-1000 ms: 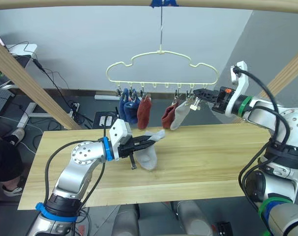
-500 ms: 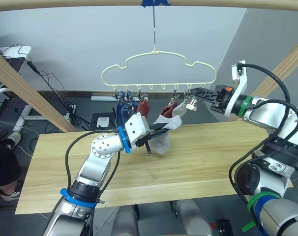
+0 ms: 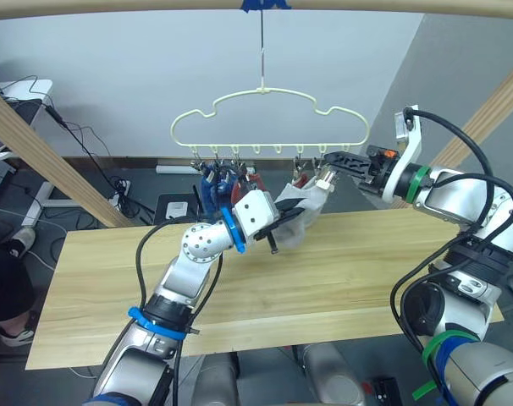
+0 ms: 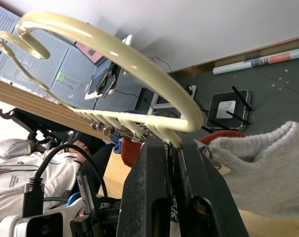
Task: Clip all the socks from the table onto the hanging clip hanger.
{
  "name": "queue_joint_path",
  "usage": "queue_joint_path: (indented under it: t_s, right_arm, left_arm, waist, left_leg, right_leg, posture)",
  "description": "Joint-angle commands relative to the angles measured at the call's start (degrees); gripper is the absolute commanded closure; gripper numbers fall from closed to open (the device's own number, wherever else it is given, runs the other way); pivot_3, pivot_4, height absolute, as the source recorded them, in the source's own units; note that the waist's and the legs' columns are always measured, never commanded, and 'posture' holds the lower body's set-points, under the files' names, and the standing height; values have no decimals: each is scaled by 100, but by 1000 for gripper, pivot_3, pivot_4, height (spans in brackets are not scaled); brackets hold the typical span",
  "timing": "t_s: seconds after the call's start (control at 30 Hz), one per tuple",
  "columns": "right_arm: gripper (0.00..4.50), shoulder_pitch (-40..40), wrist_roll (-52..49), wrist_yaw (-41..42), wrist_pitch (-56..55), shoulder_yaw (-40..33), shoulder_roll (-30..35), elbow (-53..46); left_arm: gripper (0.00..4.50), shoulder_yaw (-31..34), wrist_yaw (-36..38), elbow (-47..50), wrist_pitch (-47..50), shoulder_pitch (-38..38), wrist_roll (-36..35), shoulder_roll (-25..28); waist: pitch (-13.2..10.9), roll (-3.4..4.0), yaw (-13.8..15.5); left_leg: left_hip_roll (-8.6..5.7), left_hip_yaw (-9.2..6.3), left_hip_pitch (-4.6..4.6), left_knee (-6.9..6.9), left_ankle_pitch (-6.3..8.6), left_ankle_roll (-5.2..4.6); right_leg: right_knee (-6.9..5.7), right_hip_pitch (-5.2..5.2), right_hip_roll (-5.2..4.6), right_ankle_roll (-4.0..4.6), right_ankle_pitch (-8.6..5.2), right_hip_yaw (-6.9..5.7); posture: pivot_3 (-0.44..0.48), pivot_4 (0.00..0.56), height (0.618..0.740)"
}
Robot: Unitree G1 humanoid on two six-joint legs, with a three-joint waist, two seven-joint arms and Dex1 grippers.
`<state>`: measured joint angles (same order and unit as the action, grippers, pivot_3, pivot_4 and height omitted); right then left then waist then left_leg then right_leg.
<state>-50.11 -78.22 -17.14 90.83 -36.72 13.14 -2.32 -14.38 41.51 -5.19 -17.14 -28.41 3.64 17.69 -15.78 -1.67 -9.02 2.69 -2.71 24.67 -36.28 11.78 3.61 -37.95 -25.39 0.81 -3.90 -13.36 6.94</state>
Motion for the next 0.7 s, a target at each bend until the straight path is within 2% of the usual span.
queue_joint_path:
  t_s: [0.03, 0.3, 0.6, 0.7]
  right_arm:
    - [4500, 72, -724, -301, -332, 198, 101, -108]
    - [4500, 487, -1948, -958, -1296, 1074, 665, -122]
    - [4500, 748, -2840, -1143, -2287, 1984, 1321, -243]
    - [3722, 775, -3010, -1149, -2545, 2167, 1478, -266]
  left_arm:
    - [4488, -23, -153, -7, -182, -170, 23, -94]
    - [4488, 49, -487, -147, -498, -370, 102, -196]
    - [4488, -15, -481, -140, -522, -351, 101, -167]
    - [4500, -69, -472, -187, -536, -348, 143, -181]
  waist:
    - [0, 0, -34]
    - [0, 0, -54]
    - [0, 0, -52]
    - [0, 0, -49]
  left_leg:
    - [0, 0, 0, 0, 0, 0]
    - [0, -1, 1, 0, 0, 0]
    - [-1, -1, 1, 0, 0, -1]
    - [0, -1, 2, 0, 0, -1]
  right_leg:
    - [0, 0, 0, 0, 0, 0]
    - [2, 1, 0, -1, -1, 0]
    - [2, 1, 0, -2, -1, 0]
    - [3, 1, 0, -3, -2, 1]
  posture:
    - [-185, 258, 740]
    - [-184, 259, 740]
    - [-183, 258, 740]
    - [-183, 258, 740]
